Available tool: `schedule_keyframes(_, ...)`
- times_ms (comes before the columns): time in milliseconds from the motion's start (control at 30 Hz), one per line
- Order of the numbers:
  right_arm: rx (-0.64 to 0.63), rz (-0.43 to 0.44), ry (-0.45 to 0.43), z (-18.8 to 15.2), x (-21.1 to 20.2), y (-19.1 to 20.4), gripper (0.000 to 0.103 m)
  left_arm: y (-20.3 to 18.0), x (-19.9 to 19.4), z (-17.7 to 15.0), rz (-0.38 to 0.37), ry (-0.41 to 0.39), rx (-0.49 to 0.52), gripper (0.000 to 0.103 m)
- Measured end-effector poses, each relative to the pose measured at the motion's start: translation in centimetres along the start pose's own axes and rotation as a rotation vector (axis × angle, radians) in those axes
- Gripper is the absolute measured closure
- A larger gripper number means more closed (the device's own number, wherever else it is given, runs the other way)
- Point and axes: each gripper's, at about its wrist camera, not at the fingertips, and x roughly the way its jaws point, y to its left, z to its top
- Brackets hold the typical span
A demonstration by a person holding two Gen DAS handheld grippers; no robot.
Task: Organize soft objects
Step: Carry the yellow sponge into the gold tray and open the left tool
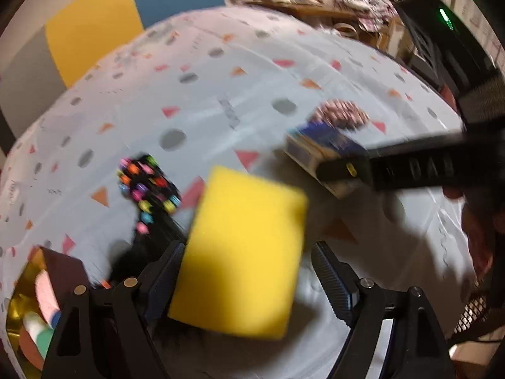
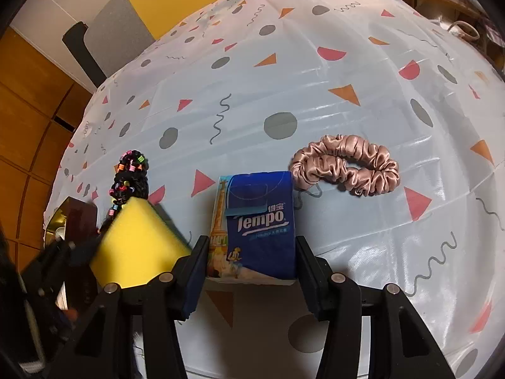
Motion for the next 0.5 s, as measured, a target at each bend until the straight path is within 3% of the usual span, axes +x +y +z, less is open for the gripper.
schedule_keyframes(100, 0.004, 0.004, -0.002, 0.0, -0.1, 0.0, 0.050, -0.7, 0.3, -0.8, -0.043, 0.035, -0.013, 0.020)
schedule_keyframes(300, -0.002, -0.007, -0.003, -0.2, 0.0, 0.0, 0.050, -0.7, 0.4, -0.6, -0.007, 0.014, -0.110, 0.020)
schedule_keyframes(400, -0.006, -0.008, -0.002, -0.1, 0.1, 0.1, 0.050, -1.0, 1.4, -0.7, -0.011, 0.047, -0.137, 0.033)
schedule_keyframes(500, -0.005, -0.005, -0.003, 0.0, 0.1, 0.0, 0.050, -1.5, 1.4, -1.2, 0.010, 0.026, -0.122, 0.033)
